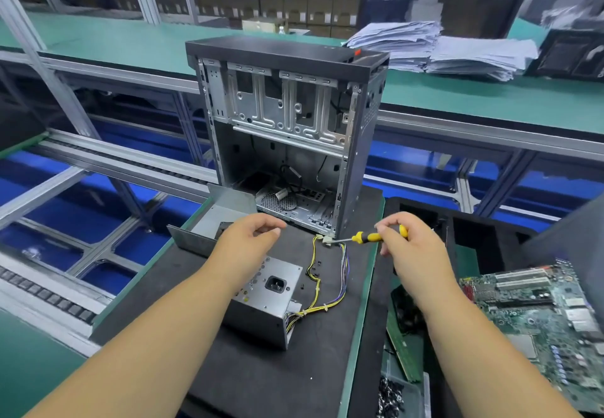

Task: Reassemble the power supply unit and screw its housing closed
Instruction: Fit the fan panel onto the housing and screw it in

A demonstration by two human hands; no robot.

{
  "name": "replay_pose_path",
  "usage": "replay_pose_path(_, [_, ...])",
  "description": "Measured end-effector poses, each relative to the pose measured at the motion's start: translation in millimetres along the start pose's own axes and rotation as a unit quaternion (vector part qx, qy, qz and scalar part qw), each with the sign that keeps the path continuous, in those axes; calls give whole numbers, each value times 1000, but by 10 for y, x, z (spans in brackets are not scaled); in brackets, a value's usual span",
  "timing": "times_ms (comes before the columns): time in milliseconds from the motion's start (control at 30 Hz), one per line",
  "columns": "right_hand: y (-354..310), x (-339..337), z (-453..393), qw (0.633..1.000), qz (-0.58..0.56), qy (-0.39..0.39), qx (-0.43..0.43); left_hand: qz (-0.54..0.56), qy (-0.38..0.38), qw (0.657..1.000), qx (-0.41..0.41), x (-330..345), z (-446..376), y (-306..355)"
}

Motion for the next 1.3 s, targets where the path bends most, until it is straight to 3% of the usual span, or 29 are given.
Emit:
replay_pose_path(267, [-350, -321, 173, 988, -154, 31, -14, 147, -57, 987, -38, 276, 78, 166])
replay_pose_path(467, [-396, -505, 362, 984, -169, 44, -29, 332, -135, 927, -111, 422, 197, 304])
replay_pose_path(1300, [-224, -848, 606, 981, -174, 80, -14, 308, -171, 927, -130, 778, 294, 406])
Point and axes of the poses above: each hand's wrist, its own z-axis away from the middle knuckle, its own x-axis out of the palm, y = z × x, the point moved 1 cm from there along -z, towards the middle knuckle, and after that the axes turned 14 degrees about z, right-handed, at the moved point
